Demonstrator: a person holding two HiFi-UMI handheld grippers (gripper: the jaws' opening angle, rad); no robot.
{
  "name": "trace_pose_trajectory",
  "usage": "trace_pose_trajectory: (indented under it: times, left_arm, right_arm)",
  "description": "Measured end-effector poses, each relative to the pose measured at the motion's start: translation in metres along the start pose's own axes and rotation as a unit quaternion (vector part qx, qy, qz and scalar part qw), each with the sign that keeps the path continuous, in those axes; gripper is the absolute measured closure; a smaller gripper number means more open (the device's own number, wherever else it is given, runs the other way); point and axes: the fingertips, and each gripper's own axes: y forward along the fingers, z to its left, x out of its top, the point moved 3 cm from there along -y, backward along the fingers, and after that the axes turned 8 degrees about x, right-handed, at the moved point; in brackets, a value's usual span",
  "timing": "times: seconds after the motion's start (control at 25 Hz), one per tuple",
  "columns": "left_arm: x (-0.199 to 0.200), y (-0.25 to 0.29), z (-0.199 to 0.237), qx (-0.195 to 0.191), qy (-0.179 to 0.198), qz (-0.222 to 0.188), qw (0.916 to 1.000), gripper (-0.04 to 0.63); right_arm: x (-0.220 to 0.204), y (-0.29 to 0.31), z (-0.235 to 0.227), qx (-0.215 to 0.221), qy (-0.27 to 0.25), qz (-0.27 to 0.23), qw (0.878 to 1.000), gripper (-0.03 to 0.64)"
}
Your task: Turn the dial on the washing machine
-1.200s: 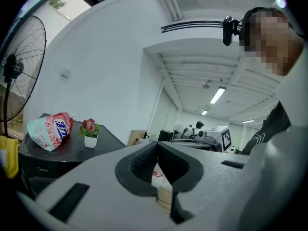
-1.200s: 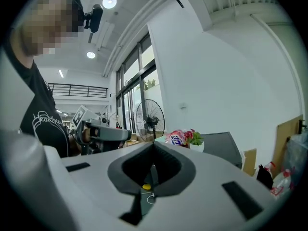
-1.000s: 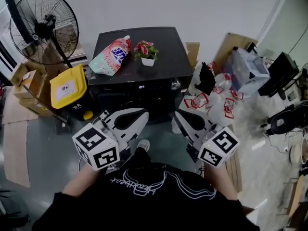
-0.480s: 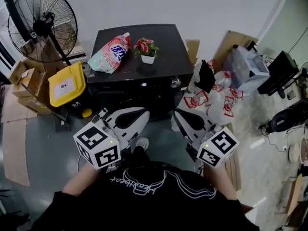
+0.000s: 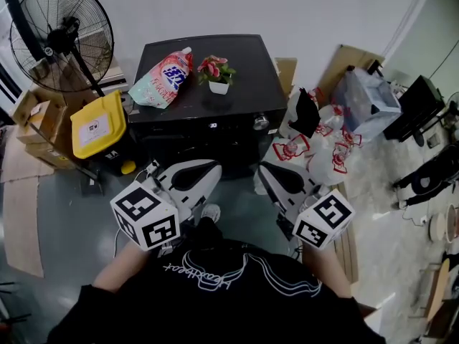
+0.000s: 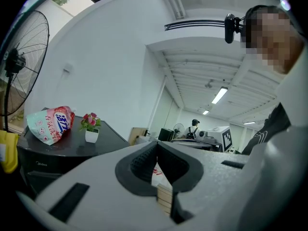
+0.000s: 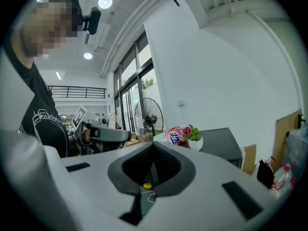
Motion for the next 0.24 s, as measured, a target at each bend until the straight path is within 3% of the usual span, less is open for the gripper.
trace_pose_trajectory:
  times: [0.24]
  left_arm:
    - [0.0004,0.0031,0.0023,0.004,0.001,-0.003,1.0000,0.591]
  right_arm:
    - [0.0003,0.0004,-0.0045,0.000,-0.002,0.002,1.000,0.614]
